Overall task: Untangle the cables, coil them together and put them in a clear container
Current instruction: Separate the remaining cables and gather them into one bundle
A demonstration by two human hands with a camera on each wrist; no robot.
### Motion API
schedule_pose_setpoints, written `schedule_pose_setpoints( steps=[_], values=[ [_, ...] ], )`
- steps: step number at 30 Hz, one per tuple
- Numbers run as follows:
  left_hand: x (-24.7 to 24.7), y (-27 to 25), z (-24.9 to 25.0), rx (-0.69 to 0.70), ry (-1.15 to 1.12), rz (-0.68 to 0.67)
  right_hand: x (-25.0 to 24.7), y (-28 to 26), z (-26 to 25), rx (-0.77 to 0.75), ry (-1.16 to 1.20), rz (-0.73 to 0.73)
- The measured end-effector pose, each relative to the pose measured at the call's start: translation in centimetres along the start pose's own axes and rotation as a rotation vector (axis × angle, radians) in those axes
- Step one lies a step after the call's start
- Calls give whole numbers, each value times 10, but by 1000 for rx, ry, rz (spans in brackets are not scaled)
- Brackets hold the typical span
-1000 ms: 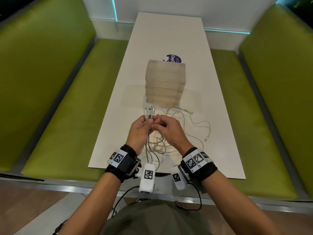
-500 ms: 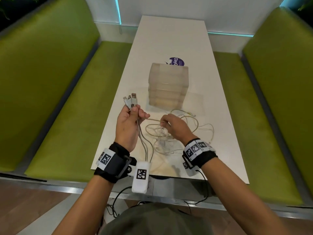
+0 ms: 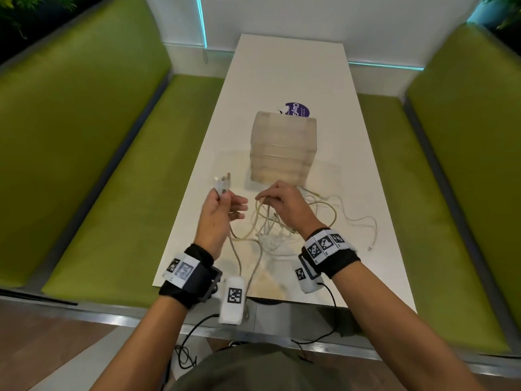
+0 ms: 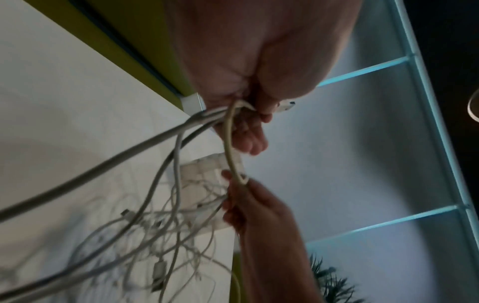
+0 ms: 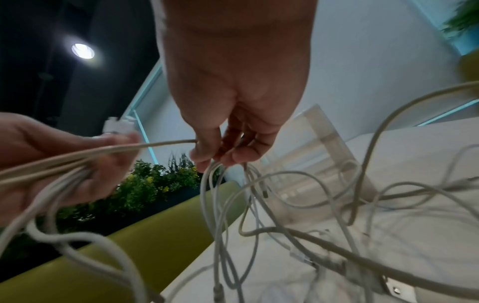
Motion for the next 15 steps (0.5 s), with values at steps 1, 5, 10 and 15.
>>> schedule_pose_setpoints(
  steps=[1,5,10,15],
  values=[
    [5,-3,-5,-39,16,-35,2,-1,-5,-27,-20,15],
    [22,-8,-11,-152,7,-69,10,-7,-18,-57,-80,33],
    [19,-6,-4,-193,-25,-55,18,-9,-18,-105,-221,42],
    [7,-4,20,-50,-43,-95,22,1,4,17,-180,68]
  ],
)
Point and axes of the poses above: each hand's wrist, its own y-axis towards the middle knuckle, its own x-axis out of the palm, z = x × y, the point moved 2 cm from there along y, towards the middle knuckle, and after that the axes turned 11 degrees about x, right-handed, at the moved point
